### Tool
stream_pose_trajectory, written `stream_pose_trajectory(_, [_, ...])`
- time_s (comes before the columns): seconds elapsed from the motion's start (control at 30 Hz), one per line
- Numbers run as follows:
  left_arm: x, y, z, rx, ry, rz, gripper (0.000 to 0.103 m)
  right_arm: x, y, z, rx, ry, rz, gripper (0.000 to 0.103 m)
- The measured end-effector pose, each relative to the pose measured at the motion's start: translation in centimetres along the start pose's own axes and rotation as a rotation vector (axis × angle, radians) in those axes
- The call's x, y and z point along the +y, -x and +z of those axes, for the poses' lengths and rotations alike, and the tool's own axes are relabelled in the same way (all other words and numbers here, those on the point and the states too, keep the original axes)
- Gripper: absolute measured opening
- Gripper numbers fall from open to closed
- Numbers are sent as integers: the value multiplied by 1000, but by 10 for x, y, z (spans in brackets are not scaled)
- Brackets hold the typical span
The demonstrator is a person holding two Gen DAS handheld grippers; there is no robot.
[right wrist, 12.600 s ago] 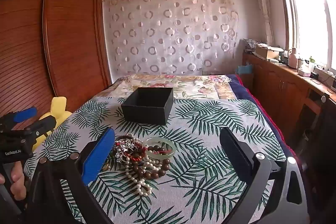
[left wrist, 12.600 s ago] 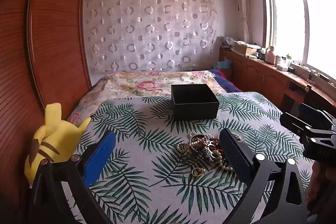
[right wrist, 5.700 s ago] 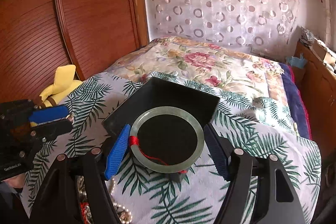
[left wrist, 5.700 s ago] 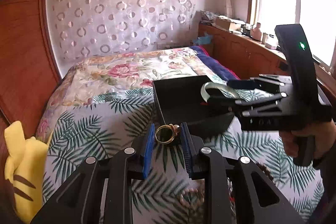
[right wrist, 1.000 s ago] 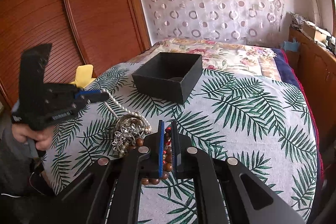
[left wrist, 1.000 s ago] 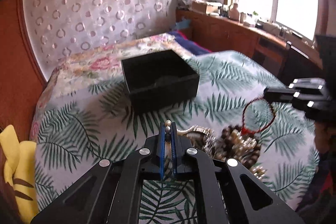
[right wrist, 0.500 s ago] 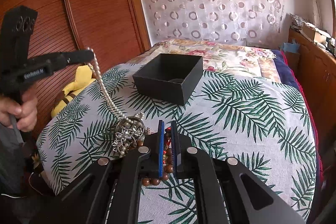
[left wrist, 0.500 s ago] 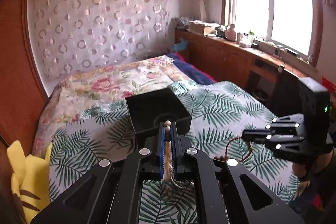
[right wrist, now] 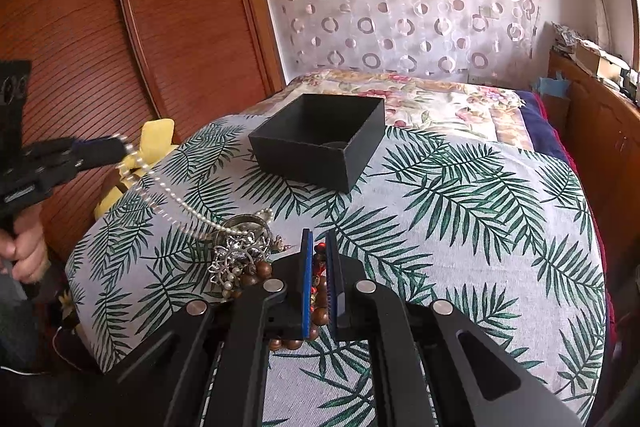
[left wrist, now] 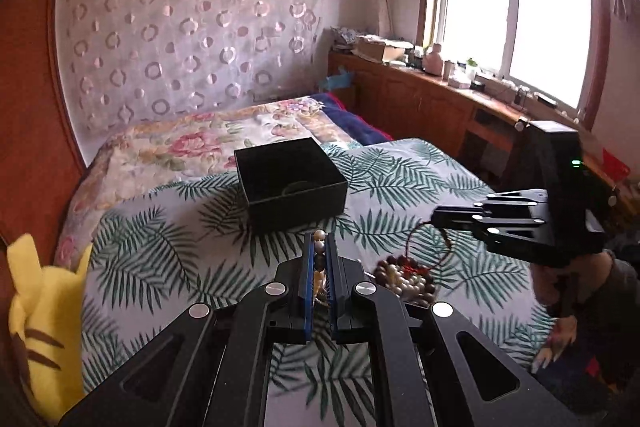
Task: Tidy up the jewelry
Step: 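Lift the pearl necklace up with the left tool, pulling it free of the tangle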
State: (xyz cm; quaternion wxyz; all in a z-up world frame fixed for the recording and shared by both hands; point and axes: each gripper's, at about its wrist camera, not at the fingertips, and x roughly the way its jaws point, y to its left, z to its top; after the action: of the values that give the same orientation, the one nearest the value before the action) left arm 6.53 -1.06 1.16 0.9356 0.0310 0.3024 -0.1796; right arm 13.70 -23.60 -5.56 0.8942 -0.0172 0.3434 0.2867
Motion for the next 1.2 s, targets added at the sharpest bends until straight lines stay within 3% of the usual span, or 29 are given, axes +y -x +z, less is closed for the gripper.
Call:
stream_pose_trajectory(0.4, [4,29,-21,-2,66,-20,4,-2,-7,1,17,5,-36,7])
stream_pose_trajectory(0.87, [11,52,55,-91,-1,52,4,3,2,10,-9,12,-30,7])
stream_pose_trajectory(1.2, [5,45,91,-116,-25,53,4,4,3,11,-10,14,-29,7])
